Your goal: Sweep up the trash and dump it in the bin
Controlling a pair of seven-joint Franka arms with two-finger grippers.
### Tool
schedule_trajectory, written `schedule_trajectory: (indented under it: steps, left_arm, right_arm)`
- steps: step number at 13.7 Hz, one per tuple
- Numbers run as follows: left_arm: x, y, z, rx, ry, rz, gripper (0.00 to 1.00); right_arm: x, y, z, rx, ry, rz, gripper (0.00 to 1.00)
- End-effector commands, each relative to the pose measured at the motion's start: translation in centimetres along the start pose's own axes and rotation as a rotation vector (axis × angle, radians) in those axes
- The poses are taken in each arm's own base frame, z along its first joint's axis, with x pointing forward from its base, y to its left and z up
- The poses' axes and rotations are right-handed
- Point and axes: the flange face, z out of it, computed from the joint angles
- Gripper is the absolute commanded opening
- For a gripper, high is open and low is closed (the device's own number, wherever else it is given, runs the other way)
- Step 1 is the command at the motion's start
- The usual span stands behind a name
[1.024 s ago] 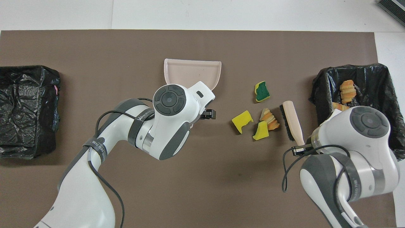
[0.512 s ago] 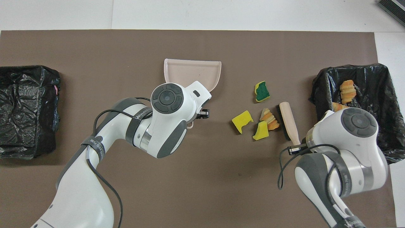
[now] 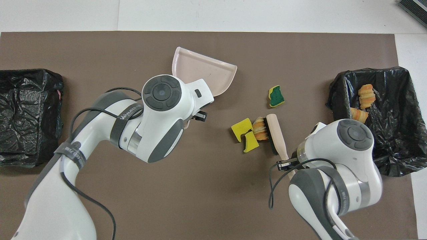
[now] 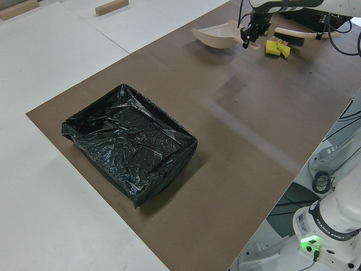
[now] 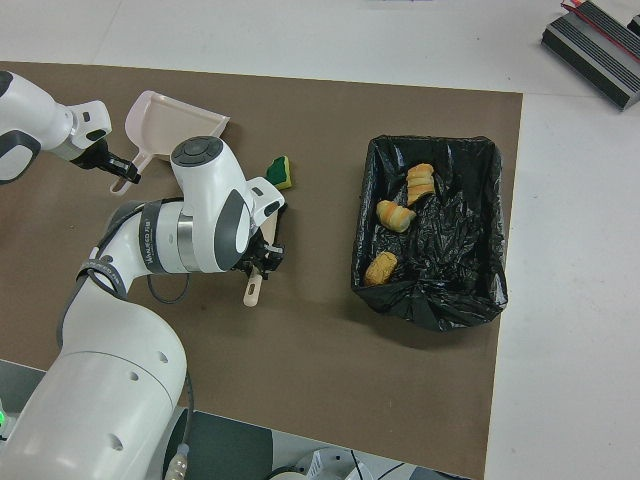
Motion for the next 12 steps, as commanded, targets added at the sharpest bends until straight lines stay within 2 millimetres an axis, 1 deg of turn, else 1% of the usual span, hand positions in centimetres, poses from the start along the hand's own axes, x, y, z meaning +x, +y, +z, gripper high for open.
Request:
schedule_trajectory:
  steps: [1, 2, 3, 4, 5, 7, 8, 9, 10, 11, 12]
  left_arm:
    - [-2.6, -6.3, -5.5, 0.030, -0.058, 0.191, 0.00]
    - [-3.7, -9.2, -7.4, 0.029, -0.083, 0.259, 0.00]
    - [-4.8, -11.7, -8.5, 0.021, -0.114, 0.329, 0.00]
    - [-5.8, -14.1, -9.0, 0.006, -0.153, 0.401, 0.00]
    - [-6.9, -15.8, -8.7, -0.017, -0.197, 0.465, 0.00]
    - [-9.3, -19.2, -7.7, -0.049, -0.226, 0.570, 0.00]
    - [-10.2, -20.5, -7.4, -0.056, -0.221, 0.631, 0.00]
    - [-11.3, -22.4, -6.9, -0.064, -0.214, 0.685, 0.00]
    - [-12.4, -23.3, -6.5, -0.065, -0.201, 0.758, 0.00]
    - [-12.8, -23.2, -5.8, -0.059, -0.185, 0.824, 0.00]
    - [-12.8, -23.2, -5.3, -0.046, -0.167, 0.844, 0.00]
  right_arm:
    - [-0.7, -2.9, -0.2, 0.038, 0.009, 0.084, 0.00]
    - [-0.8, -4.1, 0.1, 0.038, 0.010, 0.118, 0.00]
    - [-0.8, -5.8, -0.2, 0.035, 0.014, 0.136, 0.00]
    - [-0.3, -7.3, -0.7, 0.035, 0.012, 0.146, 0.00]
    - [-0.1, -7.8, -1.6, 0.035, 0.022, 0.159, 0.00]
    - [0.3, -7.0, -3.1, 0.020, 0.024, 0.161, 0.00]
    - [0.7, -6.1, -3.9, -0.003, 0.040, 0.158, 0.00]
    - [1.3, -5.3, -4.7, -0.052, 0.068, 0.146, 0.00]
    - [1.8, -4.7, -4.8, -0.111, 0.090, 0.123, 0.00]
    - [2.4, -4.2, -5.1, -0.151, 0.110, 0.090, 0.00]
    - [3.4, -2.7, -5.2, -0.165, 0.116, 0.057, 0.00]
